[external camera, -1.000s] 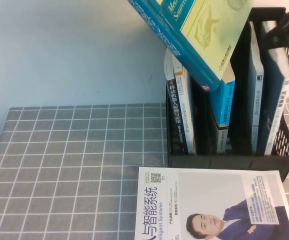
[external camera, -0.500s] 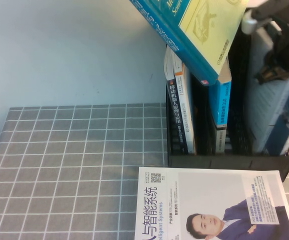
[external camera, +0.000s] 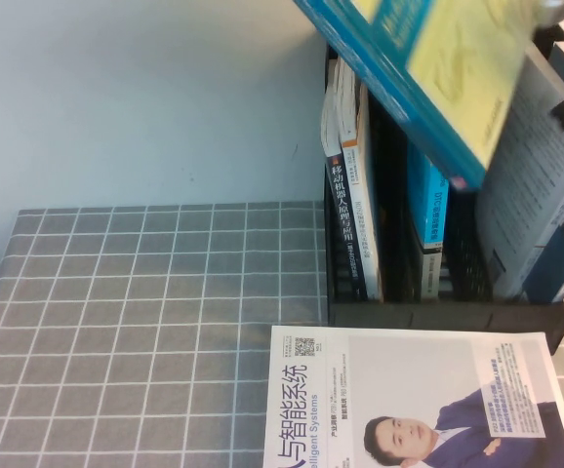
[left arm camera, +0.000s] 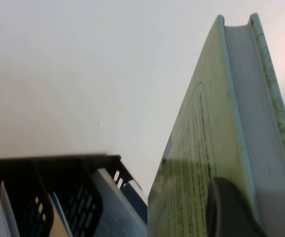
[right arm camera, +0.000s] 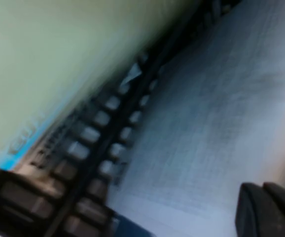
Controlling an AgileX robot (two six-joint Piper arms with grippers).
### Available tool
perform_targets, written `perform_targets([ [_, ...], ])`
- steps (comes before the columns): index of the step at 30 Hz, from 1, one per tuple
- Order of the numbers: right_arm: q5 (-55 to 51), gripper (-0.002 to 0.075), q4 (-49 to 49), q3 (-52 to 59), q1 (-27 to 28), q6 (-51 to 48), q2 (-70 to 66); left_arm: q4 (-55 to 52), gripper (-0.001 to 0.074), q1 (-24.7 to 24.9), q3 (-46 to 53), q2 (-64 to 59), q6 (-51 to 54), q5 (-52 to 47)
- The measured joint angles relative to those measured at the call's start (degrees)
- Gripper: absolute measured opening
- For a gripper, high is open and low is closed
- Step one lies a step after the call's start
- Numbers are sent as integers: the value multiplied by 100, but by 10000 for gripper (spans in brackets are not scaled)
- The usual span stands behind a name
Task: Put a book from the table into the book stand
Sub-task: Place the book on the book shelf
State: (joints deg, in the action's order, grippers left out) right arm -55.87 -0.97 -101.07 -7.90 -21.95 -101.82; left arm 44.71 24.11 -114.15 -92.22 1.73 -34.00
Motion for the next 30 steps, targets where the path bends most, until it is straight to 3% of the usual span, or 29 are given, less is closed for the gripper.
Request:
perform_targets([
  [7, -49, -3, 565, -1, 861, -48, 301, -683, 193, 331, 0, -432, -803, -185],
  [13, -49, -3, 1599, -1, 1633, -627, 508, -1975, 193, 355, 0, -583, -1968, 7],
  [22, -49, -3, 2277, -1, 1763, -831, 567, -3247, 192, 487, 0, -587, -2931, 73],
  [30, -272, -3, 3195, -1, 1763, -1173, 567, -5680, 192, 1302, 0, -692, -4647, 99],
])
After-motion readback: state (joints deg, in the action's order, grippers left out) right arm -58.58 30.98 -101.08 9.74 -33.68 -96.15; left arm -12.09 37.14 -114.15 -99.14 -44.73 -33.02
